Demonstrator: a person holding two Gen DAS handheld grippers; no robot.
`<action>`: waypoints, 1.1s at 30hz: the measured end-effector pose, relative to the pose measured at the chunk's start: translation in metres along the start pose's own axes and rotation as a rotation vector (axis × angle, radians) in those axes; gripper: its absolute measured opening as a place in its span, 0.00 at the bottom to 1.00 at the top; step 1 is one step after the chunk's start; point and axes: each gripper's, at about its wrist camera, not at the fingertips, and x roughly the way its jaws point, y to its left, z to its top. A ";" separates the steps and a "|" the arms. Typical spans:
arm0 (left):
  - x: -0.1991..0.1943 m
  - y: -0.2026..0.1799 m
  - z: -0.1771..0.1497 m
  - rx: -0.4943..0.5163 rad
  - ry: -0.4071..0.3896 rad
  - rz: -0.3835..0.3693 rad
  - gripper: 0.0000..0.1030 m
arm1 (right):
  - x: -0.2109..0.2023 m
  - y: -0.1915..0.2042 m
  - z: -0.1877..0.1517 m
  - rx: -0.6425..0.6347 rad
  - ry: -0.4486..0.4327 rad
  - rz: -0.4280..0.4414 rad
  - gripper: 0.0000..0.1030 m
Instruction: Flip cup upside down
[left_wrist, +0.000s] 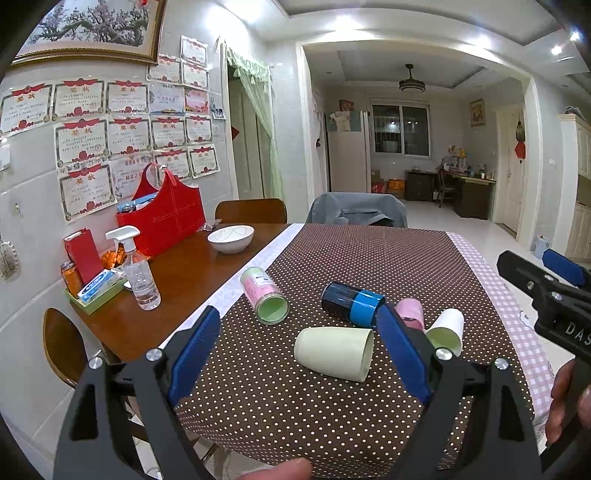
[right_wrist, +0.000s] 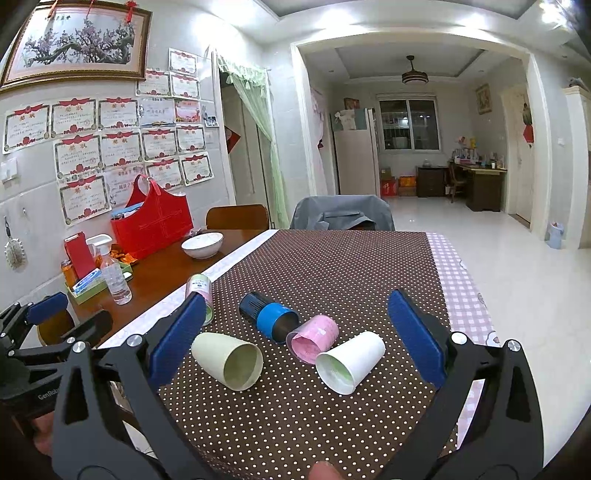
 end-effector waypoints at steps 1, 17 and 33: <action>0.002 0.000 0.000 0.001 0.004 0.002 0.83 | 0.002 0.000 0.001 -0.002 0.002 0.002 0.94; 0.056 0.005 0.009 0.014 0.079 0.032 0.83 | 0.066 0.001 0.009 -0.021 0.070 0.018 0.94; 0.086 0.005 0.026 0.015 0.115 -0.005 0.83 | 0.094 -0.001 0.017 -0.019 0.131 -0.014 0.94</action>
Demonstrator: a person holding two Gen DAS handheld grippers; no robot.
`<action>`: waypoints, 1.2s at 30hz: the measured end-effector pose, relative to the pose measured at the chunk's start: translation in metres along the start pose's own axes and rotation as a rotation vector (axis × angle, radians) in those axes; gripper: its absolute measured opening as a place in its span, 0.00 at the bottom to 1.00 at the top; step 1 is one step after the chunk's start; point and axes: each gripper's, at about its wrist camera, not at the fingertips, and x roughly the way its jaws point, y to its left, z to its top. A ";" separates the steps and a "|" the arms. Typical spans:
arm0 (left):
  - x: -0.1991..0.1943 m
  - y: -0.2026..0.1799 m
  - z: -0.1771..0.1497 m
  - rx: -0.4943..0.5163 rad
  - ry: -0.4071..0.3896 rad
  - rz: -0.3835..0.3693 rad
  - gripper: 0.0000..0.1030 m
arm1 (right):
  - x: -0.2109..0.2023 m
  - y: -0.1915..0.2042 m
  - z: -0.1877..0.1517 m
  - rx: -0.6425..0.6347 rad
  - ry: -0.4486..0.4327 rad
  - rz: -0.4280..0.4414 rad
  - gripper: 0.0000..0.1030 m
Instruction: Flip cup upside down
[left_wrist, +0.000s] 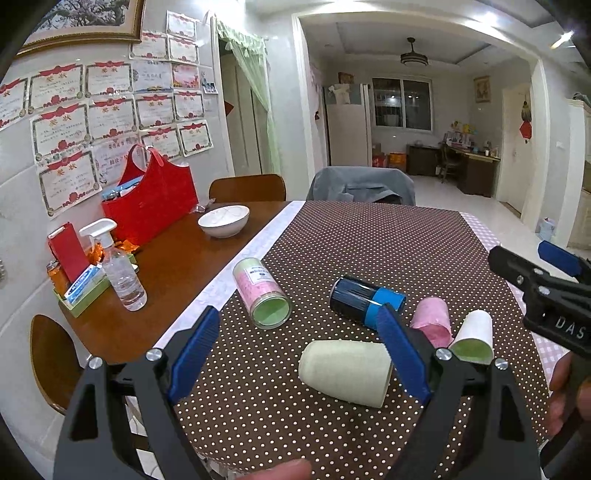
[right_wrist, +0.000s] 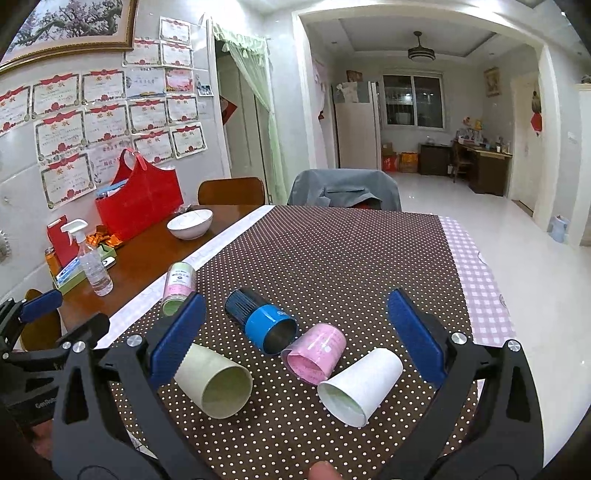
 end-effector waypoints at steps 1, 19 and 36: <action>0.003 0.001 0.002 -0.002 0.003 -0.001 0.83 | 0.002 0.000 0.001 -0.002 0.005 -0.002 0.94; 0.109 0.037 0.037 -0.121 0.212 0.003 0.83 | 0.096 0.003 0.022 -0.014 0.168 -0.006 0.94; 0.245 0.066 0.033 -0.226 0.474 0.083 0.83 | 0.180 -0.013 0.014 0.029 0.311 0.008 0.94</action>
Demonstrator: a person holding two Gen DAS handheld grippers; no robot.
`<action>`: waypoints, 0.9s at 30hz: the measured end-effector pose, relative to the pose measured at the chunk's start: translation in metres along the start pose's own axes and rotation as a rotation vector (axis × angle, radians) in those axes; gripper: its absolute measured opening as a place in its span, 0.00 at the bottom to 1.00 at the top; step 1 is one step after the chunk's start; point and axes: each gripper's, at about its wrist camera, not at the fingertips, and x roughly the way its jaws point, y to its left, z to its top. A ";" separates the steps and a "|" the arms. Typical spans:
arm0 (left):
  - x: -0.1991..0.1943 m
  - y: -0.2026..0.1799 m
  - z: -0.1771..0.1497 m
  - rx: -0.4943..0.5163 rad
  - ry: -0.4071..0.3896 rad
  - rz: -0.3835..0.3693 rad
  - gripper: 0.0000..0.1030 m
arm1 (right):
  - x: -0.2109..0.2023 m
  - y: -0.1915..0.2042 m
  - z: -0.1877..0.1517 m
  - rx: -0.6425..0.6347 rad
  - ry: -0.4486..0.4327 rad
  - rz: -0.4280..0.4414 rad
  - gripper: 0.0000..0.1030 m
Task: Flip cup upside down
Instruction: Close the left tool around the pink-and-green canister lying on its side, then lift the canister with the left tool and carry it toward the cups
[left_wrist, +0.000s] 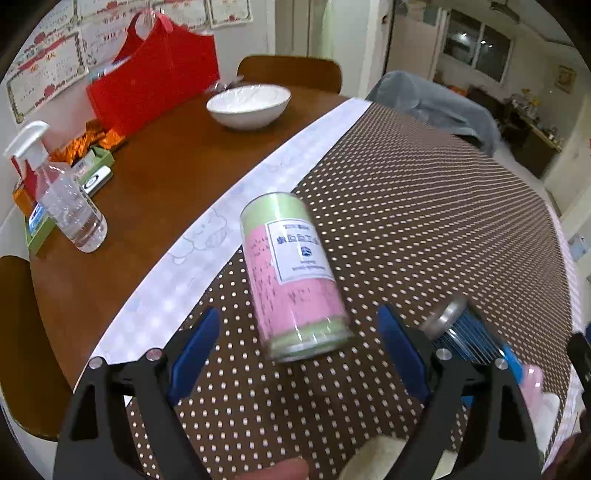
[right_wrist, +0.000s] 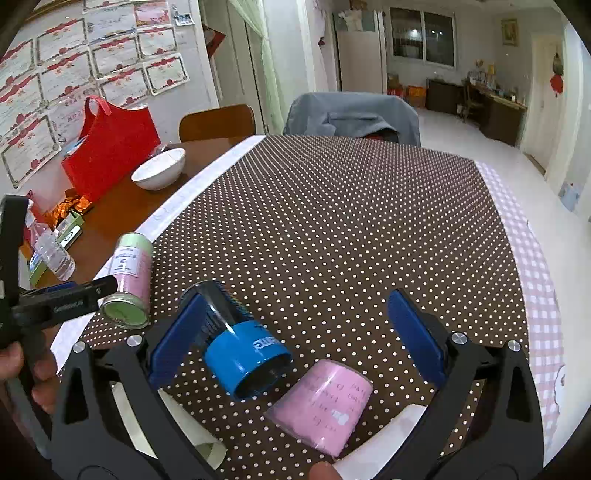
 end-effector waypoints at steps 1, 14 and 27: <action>0.009 0.001 0.003 -0.011 0.018 0.008 0.83 | 0.004 -0.002 0.000 0.004 0.007 0.000 0.94; 0.063 0.000 0.022 -0.078 0.129 0.029 0.83 | 0.028 -0.014 0.003 0.028 0.045 0.015 0.94; 0.086 0.005 0.026 -0.063 0.189 -0.032 0.69 | 0.032 -0.018 0.004 0.046 0.050 0.026 0.94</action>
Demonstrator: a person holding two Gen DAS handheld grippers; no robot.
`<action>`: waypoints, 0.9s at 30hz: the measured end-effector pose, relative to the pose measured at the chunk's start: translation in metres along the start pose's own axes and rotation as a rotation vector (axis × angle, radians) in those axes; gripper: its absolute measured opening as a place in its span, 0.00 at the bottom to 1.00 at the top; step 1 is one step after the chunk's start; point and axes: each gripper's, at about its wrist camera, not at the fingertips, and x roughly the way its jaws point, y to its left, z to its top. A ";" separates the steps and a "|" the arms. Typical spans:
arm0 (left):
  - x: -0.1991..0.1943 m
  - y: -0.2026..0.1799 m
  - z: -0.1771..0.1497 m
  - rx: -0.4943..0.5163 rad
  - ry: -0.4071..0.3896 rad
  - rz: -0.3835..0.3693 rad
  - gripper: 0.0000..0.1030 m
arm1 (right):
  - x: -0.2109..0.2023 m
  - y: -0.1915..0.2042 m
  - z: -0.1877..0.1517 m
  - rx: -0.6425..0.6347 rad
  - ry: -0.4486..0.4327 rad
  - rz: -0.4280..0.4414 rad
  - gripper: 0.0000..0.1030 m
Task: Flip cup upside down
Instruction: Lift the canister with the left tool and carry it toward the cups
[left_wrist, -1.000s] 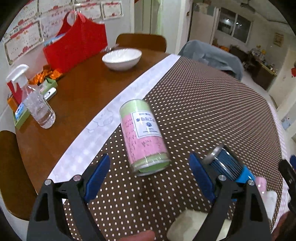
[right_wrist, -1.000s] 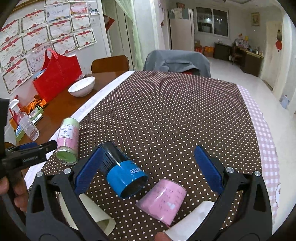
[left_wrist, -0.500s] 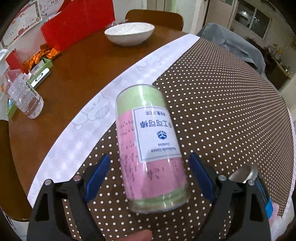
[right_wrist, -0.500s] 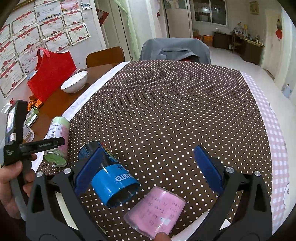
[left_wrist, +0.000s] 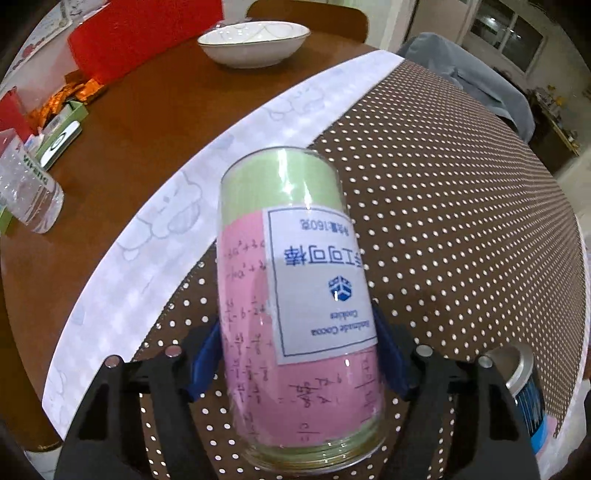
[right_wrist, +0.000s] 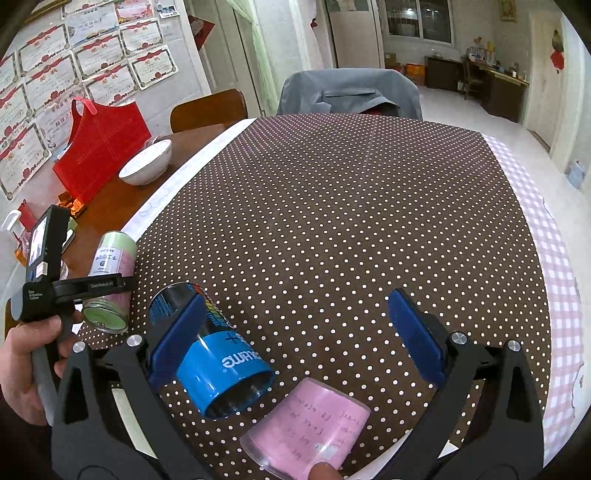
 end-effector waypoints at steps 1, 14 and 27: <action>-0.002 0.000 -0.001 0.011 -0.002 -0.011 0.69 | -0.002 0.000 0.000 0.000 -0.003 0.000 0.94; -0.078 -0.022 -0.045 0.193 -0.149 -0.066 0.68 | -0.055 -0.001 -0.011 0.017 -0.086 -0.017 0.94; -0.191 -0.066 -0.133 0.336 -0.307 -0.183 0.68 | -0.154 -0.033 -0.055 0.072 -0.228 -0.056 0.94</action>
